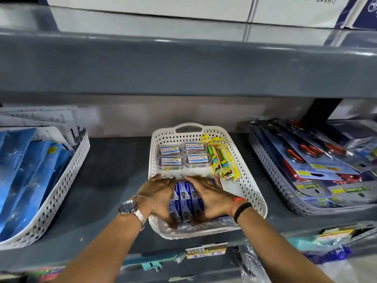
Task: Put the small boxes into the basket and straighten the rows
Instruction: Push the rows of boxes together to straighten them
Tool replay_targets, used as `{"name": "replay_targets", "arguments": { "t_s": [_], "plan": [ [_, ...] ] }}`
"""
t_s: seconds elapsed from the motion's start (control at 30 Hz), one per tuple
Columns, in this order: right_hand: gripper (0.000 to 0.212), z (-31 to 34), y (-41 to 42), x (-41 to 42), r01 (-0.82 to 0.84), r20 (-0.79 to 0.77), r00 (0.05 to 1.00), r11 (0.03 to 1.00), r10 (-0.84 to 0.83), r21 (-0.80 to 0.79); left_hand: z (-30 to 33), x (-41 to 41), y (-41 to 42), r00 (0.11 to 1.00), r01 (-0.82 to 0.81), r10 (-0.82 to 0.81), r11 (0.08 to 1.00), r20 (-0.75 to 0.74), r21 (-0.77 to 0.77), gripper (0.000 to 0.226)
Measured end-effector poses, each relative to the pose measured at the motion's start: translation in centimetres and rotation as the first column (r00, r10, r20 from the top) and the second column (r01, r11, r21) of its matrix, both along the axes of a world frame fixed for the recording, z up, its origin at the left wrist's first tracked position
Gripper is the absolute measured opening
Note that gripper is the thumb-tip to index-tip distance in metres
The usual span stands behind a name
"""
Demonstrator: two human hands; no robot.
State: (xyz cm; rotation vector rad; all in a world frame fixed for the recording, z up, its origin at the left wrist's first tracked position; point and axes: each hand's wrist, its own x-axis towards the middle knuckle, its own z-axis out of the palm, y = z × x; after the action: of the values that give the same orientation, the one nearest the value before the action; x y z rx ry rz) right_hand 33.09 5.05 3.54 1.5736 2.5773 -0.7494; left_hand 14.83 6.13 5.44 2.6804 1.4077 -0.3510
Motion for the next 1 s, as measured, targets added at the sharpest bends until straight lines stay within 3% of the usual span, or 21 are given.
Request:
{"name": "replay_targets", "arguments": {
  "t_s": [0.17, 0.4, 0.73, 1.0],
  "plan": [
    [0.115, 0.4, 0.0, 0.0, -0.025, 0.009, 1.0, 0.996, 0.024, 0.087, -0.1, -0.1, 0.0, 0.998, -0.036, 0.036, 0.999, 0.046, 0.017, 0.108],
    [0.133, 1.4, 0.7, 3.0, -0.017, 0.196, 0.98, 0.999, 0.023, -0.03, 0.3, 0.5, 0.6, 0.996, -0.057, 0.051, 0.996, -0.078, -0.074, 0.116],
    [0.13, 0.8, 0.8, 2.7, 0.005, 0.19, 0.982, 0.999, -0.013, 0.044, 0.0, 0.8, 0.3, 0.993, -0.077, 0.073, 0.996, -0.096, -0.04, 0.117],
    [0.137, 2.2, 1.2, 4.2, -0.029, 0.304, 0.95, 0.991, 0.067, -0.127, 0.1, 0.5, 0.1, 0.986, -0.083, 0.069, 0.993, -0.155, -0.084, 0.126]
  ]
}}
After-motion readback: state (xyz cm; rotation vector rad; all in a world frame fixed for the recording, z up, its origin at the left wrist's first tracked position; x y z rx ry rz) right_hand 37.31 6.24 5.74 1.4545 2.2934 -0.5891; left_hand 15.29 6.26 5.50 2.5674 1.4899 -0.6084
